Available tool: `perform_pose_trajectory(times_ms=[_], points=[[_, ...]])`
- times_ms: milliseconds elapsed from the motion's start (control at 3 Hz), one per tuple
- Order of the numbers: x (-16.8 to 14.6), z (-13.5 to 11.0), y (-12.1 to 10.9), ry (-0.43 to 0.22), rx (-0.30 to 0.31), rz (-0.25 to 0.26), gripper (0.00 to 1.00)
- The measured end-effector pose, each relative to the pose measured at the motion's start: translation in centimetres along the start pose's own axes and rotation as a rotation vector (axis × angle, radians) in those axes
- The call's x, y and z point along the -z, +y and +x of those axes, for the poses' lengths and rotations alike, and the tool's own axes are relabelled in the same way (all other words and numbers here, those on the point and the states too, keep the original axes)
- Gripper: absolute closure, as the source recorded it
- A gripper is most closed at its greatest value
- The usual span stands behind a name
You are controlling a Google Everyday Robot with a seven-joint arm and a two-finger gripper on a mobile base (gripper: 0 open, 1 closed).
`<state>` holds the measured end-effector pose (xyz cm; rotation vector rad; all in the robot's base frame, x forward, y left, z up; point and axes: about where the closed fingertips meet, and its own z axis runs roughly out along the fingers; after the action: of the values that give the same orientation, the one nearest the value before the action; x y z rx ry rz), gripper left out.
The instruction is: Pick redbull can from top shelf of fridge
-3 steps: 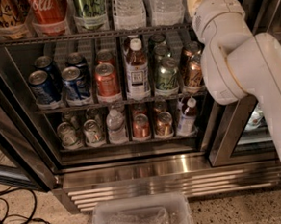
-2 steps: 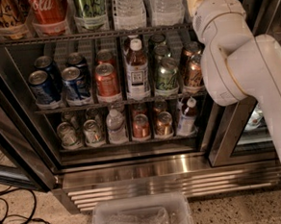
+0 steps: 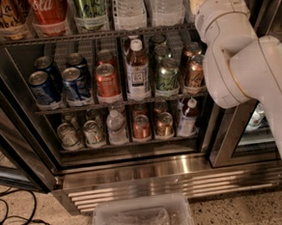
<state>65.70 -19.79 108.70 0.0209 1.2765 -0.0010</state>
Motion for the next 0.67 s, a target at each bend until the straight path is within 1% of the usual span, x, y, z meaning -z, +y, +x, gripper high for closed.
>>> perform_pose_trajectory(times_ms=[667], points=[[0.92,-1.25,0.07,-0.028,0.005,-0.005,1.00]])
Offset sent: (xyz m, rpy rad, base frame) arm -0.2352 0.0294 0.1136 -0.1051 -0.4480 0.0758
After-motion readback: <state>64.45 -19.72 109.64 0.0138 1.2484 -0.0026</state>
